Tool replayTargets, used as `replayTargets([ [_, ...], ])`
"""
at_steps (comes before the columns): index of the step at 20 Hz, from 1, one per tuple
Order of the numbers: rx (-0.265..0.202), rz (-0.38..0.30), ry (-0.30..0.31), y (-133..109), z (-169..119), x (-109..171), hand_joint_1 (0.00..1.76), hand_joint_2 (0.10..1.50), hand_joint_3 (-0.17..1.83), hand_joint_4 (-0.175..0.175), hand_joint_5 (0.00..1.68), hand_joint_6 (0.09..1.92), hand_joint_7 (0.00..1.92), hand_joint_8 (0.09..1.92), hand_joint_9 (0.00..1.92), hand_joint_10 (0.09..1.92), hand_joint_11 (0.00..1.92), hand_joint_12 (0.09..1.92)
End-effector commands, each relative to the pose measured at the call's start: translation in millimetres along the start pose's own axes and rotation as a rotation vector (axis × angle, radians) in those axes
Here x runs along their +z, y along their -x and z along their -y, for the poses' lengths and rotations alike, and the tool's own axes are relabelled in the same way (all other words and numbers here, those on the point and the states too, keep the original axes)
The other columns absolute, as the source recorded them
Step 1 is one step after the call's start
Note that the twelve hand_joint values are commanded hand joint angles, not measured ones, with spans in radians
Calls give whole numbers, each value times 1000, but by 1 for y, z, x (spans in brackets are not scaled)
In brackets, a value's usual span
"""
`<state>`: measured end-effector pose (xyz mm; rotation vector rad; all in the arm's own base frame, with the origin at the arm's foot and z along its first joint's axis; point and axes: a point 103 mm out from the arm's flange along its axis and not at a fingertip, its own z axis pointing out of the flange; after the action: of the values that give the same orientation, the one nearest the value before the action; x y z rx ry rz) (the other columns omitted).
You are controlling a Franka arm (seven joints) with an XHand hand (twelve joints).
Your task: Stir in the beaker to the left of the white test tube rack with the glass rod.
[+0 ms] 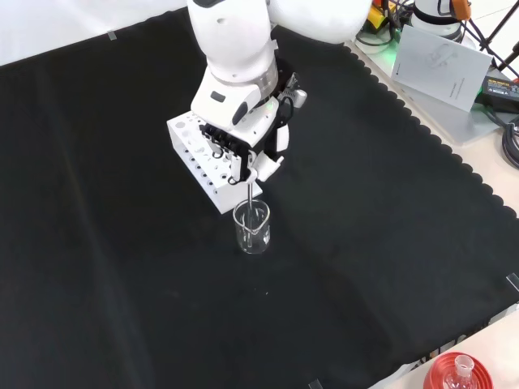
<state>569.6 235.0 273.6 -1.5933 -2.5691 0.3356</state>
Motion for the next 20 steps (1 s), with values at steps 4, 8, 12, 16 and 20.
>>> replayTargets([
  [4,7,-19,-4,7,19,12,1201,603,863,-175,1176,929,1729,286,1902,87,1563,791],
  [8,45,-17,-3,25,29,13,1201,603,864,-175,1176,929,1730,285,1902,87,1564,791],
  [12,62,-22,-12,33,38,14,1201,603,864,-175,1176,929,1730,284,1903,87,1564,791],
  [16,48,-23,-3,29,39,15,1201,603,864,-175,1176,930,1731,283,1904,87,1565,791],
  [20,37,-34,7,26,35,16,1201,603,864,-175,1176,930,1732,282,1904,87,1565,791],
])
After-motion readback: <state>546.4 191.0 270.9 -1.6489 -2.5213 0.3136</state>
